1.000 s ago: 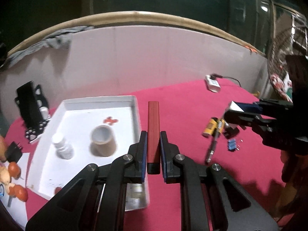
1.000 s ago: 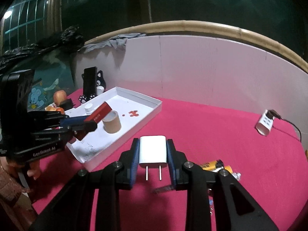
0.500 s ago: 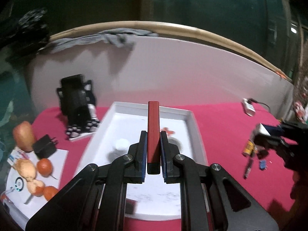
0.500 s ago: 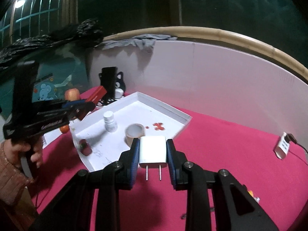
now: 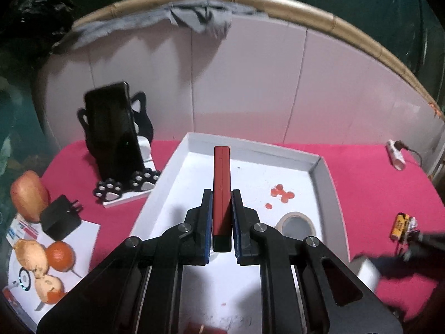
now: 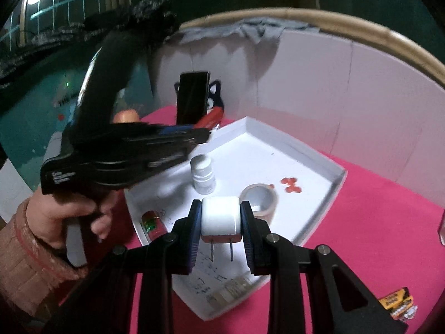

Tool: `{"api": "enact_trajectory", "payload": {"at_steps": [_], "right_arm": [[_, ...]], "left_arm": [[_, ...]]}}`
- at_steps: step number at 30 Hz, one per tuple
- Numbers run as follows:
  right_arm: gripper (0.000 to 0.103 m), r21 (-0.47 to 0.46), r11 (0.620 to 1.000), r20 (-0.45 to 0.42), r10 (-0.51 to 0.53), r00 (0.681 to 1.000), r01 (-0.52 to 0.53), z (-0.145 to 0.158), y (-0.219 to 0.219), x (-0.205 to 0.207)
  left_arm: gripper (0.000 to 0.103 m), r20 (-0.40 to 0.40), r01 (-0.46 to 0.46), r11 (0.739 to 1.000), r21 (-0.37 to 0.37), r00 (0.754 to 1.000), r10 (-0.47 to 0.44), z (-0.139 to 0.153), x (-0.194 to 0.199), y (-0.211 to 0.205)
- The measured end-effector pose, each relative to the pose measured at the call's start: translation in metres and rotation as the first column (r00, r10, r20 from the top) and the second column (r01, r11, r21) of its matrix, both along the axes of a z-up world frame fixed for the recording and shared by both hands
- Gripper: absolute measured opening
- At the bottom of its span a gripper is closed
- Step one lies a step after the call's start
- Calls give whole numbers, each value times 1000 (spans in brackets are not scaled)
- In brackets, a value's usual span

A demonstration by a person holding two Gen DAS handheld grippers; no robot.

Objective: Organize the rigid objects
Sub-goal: 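Carry the red tube with the left gripper and the white plug with the right gripper to the tray, then open the left gripper over the tray while the right gripper releases the white plug there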

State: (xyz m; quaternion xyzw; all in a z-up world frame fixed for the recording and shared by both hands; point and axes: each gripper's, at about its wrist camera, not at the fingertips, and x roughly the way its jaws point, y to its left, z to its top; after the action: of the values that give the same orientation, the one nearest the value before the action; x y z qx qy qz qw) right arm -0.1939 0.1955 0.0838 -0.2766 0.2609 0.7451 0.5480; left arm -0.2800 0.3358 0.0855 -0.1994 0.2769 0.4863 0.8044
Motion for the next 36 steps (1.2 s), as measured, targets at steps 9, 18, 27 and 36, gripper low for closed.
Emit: {"api": "enact_trajectory", "payload": {"at_steps": [9, 18, 27, 36], "right_arm": [[26, -79, 997, 7, -21, 1000, 22, -41, 20, -12], [27, -52, 997, 14, -63, 998, 64, -47, 21, -12], [103, 80, 992, 77, -108, 991, 102, -28, -3, -9], [103, 104, 980, 16, -173, 985, 171, -20, -27, 15]], "left_arm": [[12, -48, -4, 999, -49, 999, 2, -20, 22, 15], [12, -71, -42, 999, -22, 997, 40, -16, 24, 17], [103, -11, -135, 990, 45, 991, 135, 3, 4, 3], [103, 170, -205, 977, 51, 966, 194, 26, -35, -34]]}}
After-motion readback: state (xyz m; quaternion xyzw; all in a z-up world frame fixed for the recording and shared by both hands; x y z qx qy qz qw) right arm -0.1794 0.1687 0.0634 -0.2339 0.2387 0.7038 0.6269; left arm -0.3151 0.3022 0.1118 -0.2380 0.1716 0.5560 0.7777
